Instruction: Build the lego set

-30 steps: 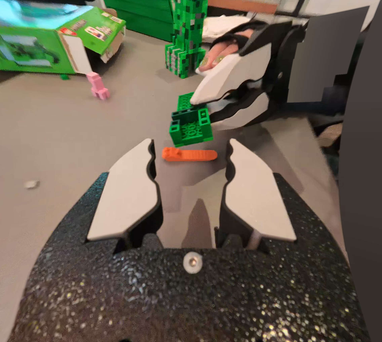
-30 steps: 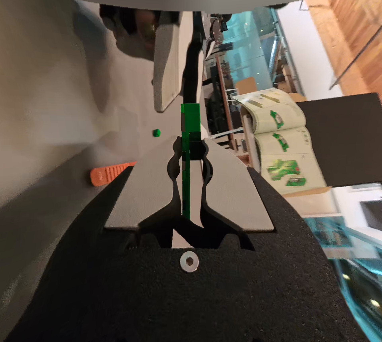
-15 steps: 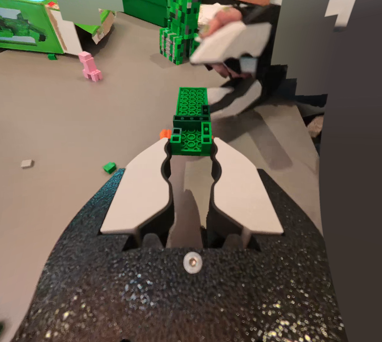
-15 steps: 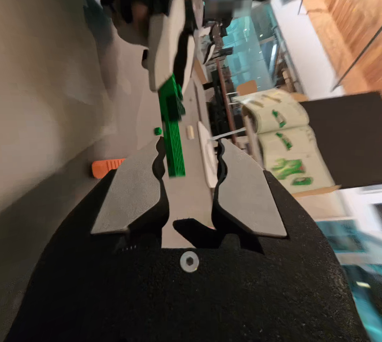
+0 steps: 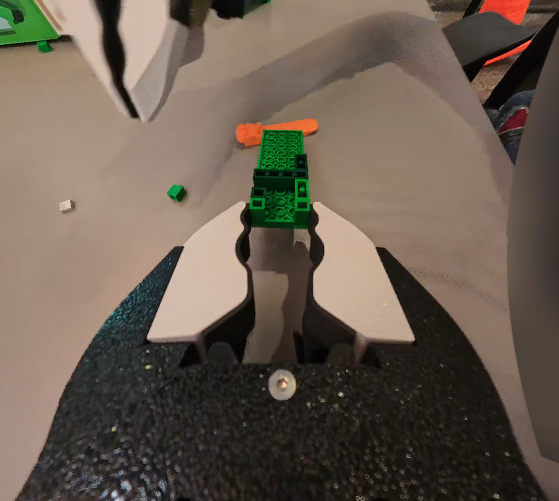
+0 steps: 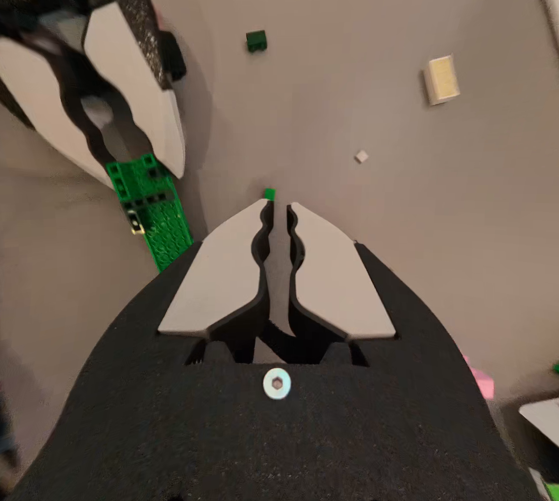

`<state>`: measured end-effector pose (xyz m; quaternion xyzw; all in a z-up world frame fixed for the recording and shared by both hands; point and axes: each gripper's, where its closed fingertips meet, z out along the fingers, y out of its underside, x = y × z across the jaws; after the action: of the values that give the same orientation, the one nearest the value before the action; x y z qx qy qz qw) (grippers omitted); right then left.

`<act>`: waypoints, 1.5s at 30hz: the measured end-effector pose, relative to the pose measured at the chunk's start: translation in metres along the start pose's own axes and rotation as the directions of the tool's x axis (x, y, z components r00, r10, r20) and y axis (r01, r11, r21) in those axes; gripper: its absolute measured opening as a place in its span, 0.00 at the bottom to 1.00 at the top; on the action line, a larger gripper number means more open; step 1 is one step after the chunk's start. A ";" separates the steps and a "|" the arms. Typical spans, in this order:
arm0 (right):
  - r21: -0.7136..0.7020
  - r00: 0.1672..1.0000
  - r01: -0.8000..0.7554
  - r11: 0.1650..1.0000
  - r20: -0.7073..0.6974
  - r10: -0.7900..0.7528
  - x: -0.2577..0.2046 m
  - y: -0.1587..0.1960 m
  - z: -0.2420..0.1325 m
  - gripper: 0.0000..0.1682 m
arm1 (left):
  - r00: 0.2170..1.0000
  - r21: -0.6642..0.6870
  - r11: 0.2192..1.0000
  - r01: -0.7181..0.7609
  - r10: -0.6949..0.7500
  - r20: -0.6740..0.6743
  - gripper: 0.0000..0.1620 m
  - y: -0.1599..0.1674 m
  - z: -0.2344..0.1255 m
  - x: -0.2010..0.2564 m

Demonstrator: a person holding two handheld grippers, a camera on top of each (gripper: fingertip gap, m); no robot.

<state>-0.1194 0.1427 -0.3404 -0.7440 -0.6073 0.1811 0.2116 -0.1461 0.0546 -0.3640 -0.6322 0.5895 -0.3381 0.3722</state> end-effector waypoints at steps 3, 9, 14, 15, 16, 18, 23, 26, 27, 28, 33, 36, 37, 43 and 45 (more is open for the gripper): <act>-0.233 0.988 -0.050 0.971 0.133 0.083 0.000 -0.002 0.010 0.12 | 1.000 -0.006 1.000 -0.006 0.006 -0.002 0.22 0.001 0.001 0.001; -0.536 0.965 -0.088 0.840 0.162 0.205 -0.001 0.007 0.028 0.08 | 1.000 0.011 1.000 0.002 -0.002 0.001 0.22 -0.002 -0.002 0.000; -0.722 0.978 -0.065 0.689 0.090 0.186 -0.002 0.014 0.039 0.09 | 1.000 -0.001 1.000 -0.004 0.004 -0.019 0.22 -0.001 0.001 0.004; -0.739 0.981 -0.055 0.671 0.087 0.175 -0.004 0.014 0.041 0.09 | 1.000 -0.008 1.000 -0.004 0.004 -0.019 0.22 0.000 0.002 0.004; -0.754 0.983 -0.046 0.656 0.083 0.164 -0.005 0.015 0.042 0.09 | 1.000 -0.014 1.000 -0.005 0.004 -0.019 0.22 0.001 0.002 0.004; -0.774 0.989 -0.029 0.632 0.069 0.130 -0.006 0.017 0.045 0.09 | 1.000 -0.018 1.000 -0.005 0.004 -0.020 0.22 0.002 0.002 0.005; -0.788 0.992 -0.041 0.614 0.043 0.122 -0.003 0.025 0.049 0.05 | 1.000 -0.012 1.000 0.003 -0.003 -0.019 0.22 0.000 0.001 0.004; -0.764 0.990 -0.045 0.644 0.050 0.129 -0.001 0.025 0.045 0.05 | 1.000 -0.016 1.000 0.006 -0.006 -0.021 0.22 0.001 0.001 0.005; -0.740 0.990 -0.044 0.671 0.057 0.128 -0.001 0.023 0.042 0.05 | 1.000 -0.015 1.000 0.009 -0.010 -0.018 0.22 0.001 0.002 0.004; -0.695 0.988 -0.049 0.717 0.071 0.136 -0.002 0.019 0.039 0.05 | 1.000 -0.009 1.000 0.017 -0.017 -0.014 0.22 0.000 0.001 0.003; -0.172 0.958 -0.080 0.982 0.258 0.123 -0.034 -0.020 -0.003 0.04 | 0.997 0.178 0.983 0.054 -0.062 0.037 0.22 -0.027 -0.005 -0.004; 0.246 0.947 -0.004 0.969 0.311 -0.075 -0.063 -0.030 -0.045 0.05 | 0.994 0.336 0.938 0.082 -0.103 0.047 0.22 -0.051 -0.009 -0.005; 0.350 0.949 0.030 0.936 0.285 -0.137 -0.070 -0.029 -0.057 0.04 | 0.992 0.374 0.923 0.088 -0.116 0.052 0.22 -0.057 -0.008 -0.006; 0.573 0.972 0.087 0.815 0.130 -0.195 -0.073 -0.003 -0.080 0.05 | 0.996 0.381 0.924 0.038 -0.066 0.062 0.22 -0.073 0.019 0.001; 0.587 0.969 0.068 0.807 0.152 -0.192 -0.073 0.005 -0.081 0.04 | 0.997 0.352 0.936 0.008 -0.036 0.071 0.22 -0.075 0.031 0.004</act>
<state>-0.0868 0.0630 -0.2741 -0.5785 -0.5919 0.4170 0.3755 -0.0815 0.0552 -0.3142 -0.5744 0.4979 -0.4180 0.4975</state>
